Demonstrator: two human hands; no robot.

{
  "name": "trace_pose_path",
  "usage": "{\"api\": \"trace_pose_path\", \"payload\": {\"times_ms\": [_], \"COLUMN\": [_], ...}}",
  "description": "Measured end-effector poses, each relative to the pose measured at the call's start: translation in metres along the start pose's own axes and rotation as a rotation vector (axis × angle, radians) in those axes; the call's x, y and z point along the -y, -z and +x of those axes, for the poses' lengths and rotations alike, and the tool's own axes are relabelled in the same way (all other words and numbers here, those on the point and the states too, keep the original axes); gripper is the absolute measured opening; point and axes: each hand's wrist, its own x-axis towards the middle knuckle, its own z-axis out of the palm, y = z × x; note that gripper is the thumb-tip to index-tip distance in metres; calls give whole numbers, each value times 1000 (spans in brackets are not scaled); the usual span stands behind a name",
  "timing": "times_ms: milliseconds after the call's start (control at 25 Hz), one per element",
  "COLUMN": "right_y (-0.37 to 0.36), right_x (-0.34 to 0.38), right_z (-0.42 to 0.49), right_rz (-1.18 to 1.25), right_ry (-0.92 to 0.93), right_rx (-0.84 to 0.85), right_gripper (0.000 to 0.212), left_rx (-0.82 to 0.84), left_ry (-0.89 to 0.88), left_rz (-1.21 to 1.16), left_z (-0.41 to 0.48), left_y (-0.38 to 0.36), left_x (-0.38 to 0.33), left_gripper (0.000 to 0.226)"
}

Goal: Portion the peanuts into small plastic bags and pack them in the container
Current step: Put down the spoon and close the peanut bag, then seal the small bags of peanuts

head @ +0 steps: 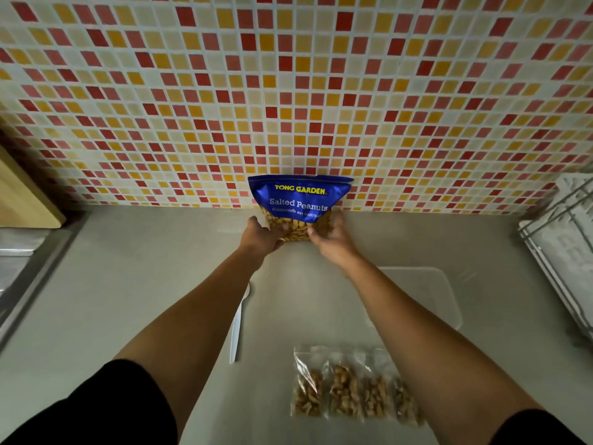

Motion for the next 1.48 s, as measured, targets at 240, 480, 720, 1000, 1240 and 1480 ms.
{"api": "trace_pose_path", "payload": {"times_ms": [240,480,720,1000,1240,1480], "right_y": [16,17,1,-2,-7,-17], "right_x": [-27,-90,-104,-97,-84,-70], "right_z": [-95,-164,-167,-181,-209,-225], "right_rz": [-288,-818,-840,-543,320,497], "right_ry": [135,317,345,383,80,78], "right_rx": [163,266,123,-1,42,-74], "right_gripper": [49,40,35,9,12,7], "left_rx": [128,248,132,111,215,265], "left_ry": [-42,-339,-356,-293,-122,-142], "left_rz": [306,976,1105,534,-19,21], "left_z": [-98,-170,-168,-182,-214,-232], "left_y": [22,33,10,28,42,47], "left_x": [50,109,129,127,105,85], "left_gripper": [36,44,42,7,7,5]}}
